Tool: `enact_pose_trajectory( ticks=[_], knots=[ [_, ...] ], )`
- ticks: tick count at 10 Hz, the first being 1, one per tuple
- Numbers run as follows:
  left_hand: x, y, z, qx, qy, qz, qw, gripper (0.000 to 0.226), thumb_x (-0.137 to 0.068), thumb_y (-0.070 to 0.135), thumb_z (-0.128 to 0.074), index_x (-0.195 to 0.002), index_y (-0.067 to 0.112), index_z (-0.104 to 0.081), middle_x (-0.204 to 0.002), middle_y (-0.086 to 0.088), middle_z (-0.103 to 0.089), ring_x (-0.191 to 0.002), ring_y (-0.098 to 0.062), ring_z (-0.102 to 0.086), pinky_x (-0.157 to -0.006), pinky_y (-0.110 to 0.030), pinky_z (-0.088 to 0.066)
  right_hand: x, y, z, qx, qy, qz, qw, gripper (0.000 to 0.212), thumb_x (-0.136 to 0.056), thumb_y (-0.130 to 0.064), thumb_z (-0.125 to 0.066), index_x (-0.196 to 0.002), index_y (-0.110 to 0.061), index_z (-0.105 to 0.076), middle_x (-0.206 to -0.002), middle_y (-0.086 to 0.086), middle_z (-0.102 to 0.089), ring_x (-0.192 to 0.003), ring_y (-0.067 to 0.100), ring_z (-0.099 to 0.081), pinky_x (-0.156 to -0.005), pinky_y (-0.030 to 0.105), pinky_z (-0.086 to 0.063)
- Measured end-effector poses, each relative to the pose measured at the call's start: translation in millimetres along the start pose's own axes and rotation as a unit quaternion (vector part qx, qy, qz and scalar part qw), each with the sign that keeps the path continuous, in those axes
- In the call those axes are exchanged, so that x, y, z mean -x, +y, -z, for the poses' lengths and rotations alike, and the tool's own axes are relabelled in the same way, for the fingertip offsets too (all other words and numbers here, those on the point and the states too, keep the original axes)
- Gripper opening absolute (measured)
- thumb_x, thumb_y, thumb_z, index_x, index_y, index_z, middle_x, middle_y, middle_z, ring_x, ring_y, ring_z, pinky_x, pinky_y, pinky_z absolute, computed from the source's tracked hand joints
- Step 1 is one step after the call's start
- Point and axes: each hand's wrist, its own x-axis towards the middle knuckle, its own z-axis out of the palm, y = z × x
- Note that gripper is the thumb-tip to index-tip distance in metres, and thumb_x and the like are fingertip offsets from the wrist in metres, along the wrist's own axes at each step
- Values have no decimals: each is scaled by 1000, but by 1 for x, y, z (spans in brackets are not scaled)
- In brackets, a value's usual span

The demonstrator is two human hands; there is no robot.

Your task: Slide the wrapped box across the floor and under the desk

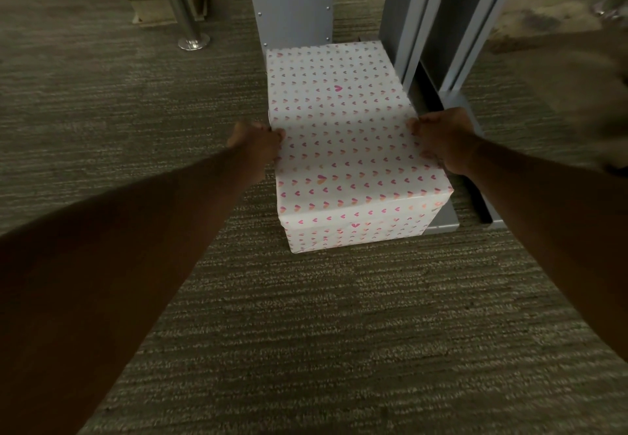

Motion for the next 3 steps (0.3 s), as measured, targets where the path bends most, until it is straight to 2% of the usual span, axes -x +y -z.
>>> enact_pose_trajectory(
  ticks=[1,2,3],
  knots=[
    [1,-2,-1,-33,-11,-15,999,45,-90,33,-66,-128,11,-57,-125,-9,-65,-108,-25,-65,-92,-43,-56,4,2,1,17,-15,17,1000,33,-95,-38,-61,-119,-16,-66,-112,6,-66,-74,11,-62,-55,21,-47],
    [8,-1,-3,-86,-8,-39,995,54,-90,39,-63,-135,11,-52,-133,-12,-60,-117,-29,-60,-96,-45,-53,10,2,4,31,-25,24,999,43,-95,-42,-58,-129,-15,-61,-122,10,-64,-88,19,-65,-67,30,-55],
    [23,-2,-4,-215,34,-142,965,63,-90,47,-59,-140,12,-47,-142,-14,-51,-130,-34,-49,-103,-47,-47,23,2,6,71,-4,89,994,57,-94,-48,-57,-138,-12,-52,-132,16,-61,-112,31,-63,-90,43,-56]
  ],
)
